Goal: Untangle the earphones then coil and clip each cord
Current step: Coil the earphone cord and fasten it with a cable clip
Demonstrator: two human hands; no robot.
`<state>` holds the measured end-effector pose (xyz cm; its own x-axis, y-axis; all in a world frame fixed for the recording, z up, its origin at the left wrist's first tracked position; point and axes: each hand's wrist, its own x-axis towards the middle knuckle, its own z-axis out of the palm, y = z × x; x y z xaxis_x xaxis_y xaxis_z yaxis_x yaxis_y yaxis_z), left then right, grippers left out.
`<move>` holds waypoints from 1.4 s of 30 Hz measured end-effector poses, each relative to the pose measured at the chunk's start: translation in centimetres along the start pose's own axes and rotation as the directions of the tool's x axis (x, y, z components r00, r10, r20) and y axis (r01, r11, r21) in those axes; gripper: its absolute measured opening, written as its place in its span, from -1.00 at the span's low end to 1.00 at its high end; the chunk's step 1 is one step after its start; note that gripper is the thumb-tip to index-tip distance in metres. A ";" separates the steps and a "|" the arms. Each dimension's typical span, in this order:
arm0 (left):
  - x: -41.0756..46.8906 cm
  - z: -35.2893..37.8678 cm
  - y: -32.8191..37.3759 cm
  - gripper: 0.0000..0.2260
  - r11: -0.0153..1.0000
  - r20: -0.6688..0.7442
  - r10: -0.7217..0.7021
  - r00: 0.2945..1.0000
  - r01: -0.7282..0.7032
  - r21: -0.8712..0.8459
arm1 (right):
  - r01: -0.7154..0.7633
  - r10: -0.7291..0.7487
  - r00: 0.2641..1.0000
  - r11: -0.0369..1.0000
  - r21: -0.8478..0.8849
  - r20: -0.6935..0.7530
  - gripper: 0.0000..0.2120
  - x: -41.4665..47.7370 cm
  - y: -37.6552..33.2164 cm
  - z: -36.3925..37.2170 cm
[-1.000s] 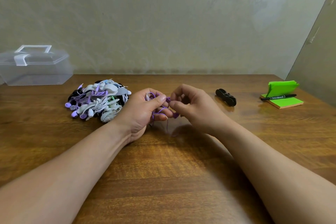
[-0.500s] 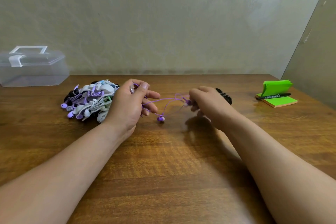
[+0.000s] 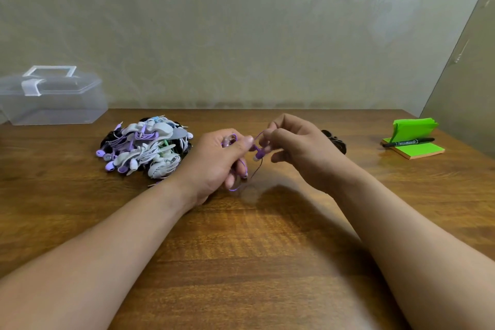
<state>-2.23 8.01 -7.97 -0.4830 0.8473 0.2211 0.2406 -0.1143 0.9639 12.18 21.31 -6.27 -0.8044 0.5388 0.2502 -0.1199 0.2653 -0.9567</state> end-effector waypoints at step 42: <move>-0.1 -1.9 2.0 -0.60 0.930 0.066 0.184 0.981 -0.196 0.310 | 0.099 -0.076 0.992 0.968 -0.231 0.105 -0.38 -0.7 -0.9 2.6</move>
<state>-3.26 6.69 -5.77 -0.3739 0.8440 0.3846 0.5793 -0.1112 0.8075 11.38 18.65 -5.98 -0.8496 0.4300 0.3054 -0.0610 0.4950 -0.8667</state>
